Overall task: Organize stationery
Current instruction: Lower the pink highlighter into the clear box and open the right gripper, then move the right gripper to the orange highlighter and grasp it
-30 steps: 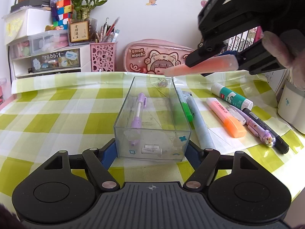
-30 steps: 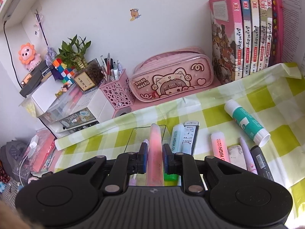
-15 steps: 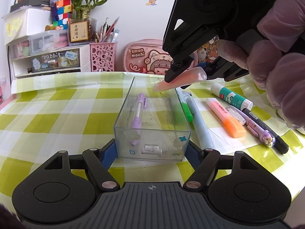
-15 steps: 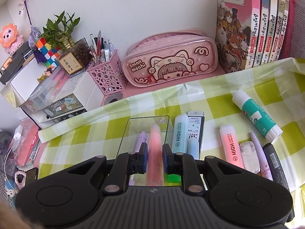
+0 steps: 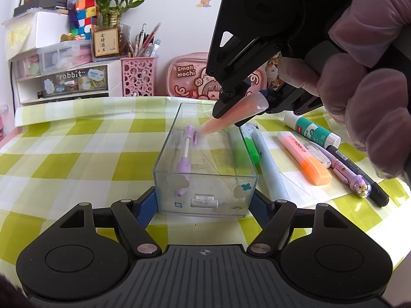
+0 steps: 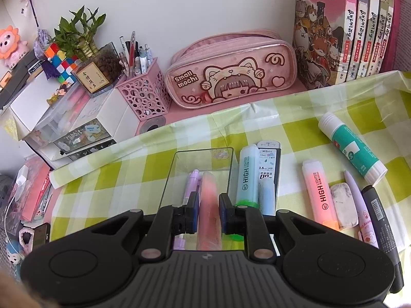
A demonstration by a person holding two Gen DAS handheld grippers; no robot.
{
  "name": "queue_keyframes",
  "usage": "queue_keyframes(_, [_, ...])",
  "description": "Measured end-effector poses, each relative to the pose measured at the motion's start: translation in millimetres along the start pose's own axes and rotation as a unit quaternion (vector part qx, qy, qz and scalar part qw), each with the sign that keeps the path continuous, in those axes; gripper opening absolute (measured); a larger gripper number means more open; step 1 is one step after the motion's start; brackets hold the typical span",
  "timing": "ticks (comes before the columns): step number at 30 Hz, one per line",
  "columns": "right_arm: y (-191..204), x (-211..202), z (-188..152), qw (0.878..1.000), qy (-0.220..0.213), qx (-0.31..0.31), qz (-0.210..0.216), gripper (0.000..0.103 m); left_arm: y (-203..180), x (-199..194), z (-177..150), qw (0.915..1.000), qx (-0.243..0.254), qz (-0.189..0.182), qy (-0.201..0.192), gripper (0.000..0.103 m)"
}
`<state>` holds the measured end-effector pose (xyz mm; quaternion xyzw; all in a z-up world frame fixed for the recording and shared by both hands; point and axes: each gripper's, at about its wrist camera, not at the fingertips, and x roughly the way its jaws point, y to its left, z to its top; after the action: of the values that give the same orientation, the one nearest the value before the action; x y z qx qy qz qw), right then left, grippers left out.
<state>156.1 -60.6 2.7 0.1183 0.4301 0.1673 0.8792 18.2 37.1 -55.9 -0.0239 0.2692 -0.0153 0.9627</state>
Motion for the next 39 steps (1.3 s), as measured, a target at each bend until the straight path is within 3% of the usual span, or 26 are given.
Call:
queue_keyframes(3, [1, 1, -2, 1.000, 0.009, 0.002, 0.018, 0.021, 0, 0, 0, 1.0000, 0.000, 0.000, 0.000, 0.073])
queue_keyframes(15, [1, -12, 0, 1.000, -0.008, -0.006, 0.022, 0.022, 0, 0, 0, 1.0000, 0.000, 0.000, 0.000, 0.073])
queue_keyframes(35, [-45, -40, -15, 0.999, -0.044, 0.011, 0.008, 0.051, 0, 0, 0, 1.0000, 0.000, 0.000, 0.001, 0.073])
queue_keyframes(39, [-58, -46, -22, 0.998, -0.056, 0.010, -0.013, 0.063, 0, 0, 0, 1.0000, 0.000, 0.000, 0.000, 0.073])
